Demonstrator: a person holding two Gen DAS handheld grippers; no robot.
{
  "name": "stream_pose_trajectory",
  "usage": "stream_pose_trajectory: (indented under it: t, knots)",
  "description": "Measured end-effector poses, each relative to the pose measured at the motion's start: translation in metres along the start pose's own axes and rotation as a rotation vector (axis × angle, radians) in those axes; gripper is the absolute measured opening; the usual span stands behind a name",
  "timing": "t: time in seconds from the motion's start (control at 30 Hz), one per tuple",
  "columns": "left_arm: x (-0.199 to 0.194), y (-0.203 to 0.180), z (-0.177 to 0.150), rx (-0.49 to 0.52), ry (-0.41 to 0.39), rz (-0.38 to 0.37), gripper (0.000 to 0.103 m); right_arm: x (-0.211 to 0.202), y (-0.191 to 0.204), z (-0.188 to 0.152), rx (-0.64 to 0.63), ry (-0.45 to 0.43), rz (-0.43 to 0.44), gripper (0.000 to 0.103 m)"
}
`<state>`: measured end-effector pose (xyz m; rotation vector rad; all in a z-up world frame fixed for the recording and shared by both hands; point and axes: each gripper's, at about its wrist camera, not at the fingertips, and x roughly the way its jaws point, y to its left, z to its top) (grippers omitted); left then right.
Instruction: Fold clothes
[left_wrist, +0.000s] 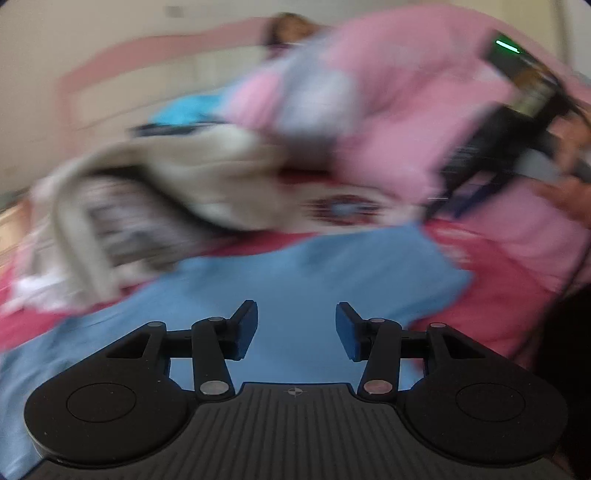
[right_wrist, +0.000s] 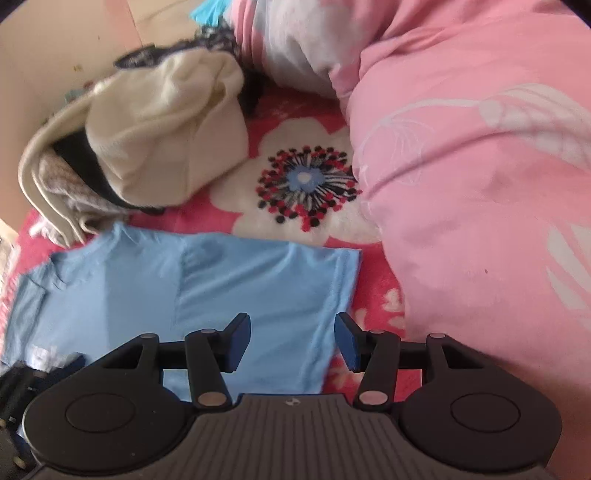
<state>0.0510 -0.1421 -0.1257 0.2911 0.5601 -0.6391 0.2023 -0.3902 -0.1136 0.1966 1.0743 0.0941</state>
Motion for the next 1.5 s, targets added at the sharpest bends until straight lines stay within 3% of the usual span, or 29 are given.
stream_pose_trajectory:
  t: [0.2, 0.43, 0.7, 0.73, 0.77, 0.83, 0.9, 0.97, 1.3, 1.5]
  knots:
    - [0.059, -0.037, -0.003, -0.088, 0.122, -0.166, 0.043, 0.026, 0.001, 0.007, -0.034, 0.017, -0.031, 0.053]
    - [0.066, -0.058, -0.013, -0.018, 0.095, -0.195, 0.042, 0.050, -0.003, 0.000, 0.039, -0.041, -0.094, 0.053]
    - [0.077, -0.073, -0.016, 0.090, 0.060, -0.242, 0.040, 0.064, -0.015, -0.003, 0.113, -0.088, -0.076, 0.051]
    - [0.077, -0.076, -0.017, 0.098, 0.053, -0.244, 0.038, 0.063, -0.016, -0.003, 0.114, -0.096, -0.073, 0.042]
    - [0.077, -0.078, -0.018, 0.108, 0.046, -0.247, 0.035, 0.060, -0.017, -0.003, 0.118, -0.105, -0.064, 0.025]
    - [0.075, -0.078, -0.020, 0.112, 0.031, -0.248, 0.026, 0.054, -0.018, -0.003, 0.126, -0.122, -0.045, 0.008]
    - [0.074, -0.075, -0.021, 0.087, 0.022, -0.244, 0.008, 0.048, -0.020, -0.003, 0.135, -0.139, -0.027, 0.004]
    - [0.071, -0.067, -0.020, 0.037, 0.013, -0.241, 0.004, 0.039, -0.017, -0.002, 0.132, -0.164, -0.011, 0.004]
    - [0.017, -0.017, -0.006, -0.266, -0.112, -0.221, 0.002, -0.019, 0.062, 0.017, -0.093, -0.309, 0.080, 0.004]
    - [-0.018, 0.019, -0.016, -0.405, -0.140, -0.156, 0.002, -0.007, 0.133, 0.015, -0.263, -0.283, 0.139, 0.004]
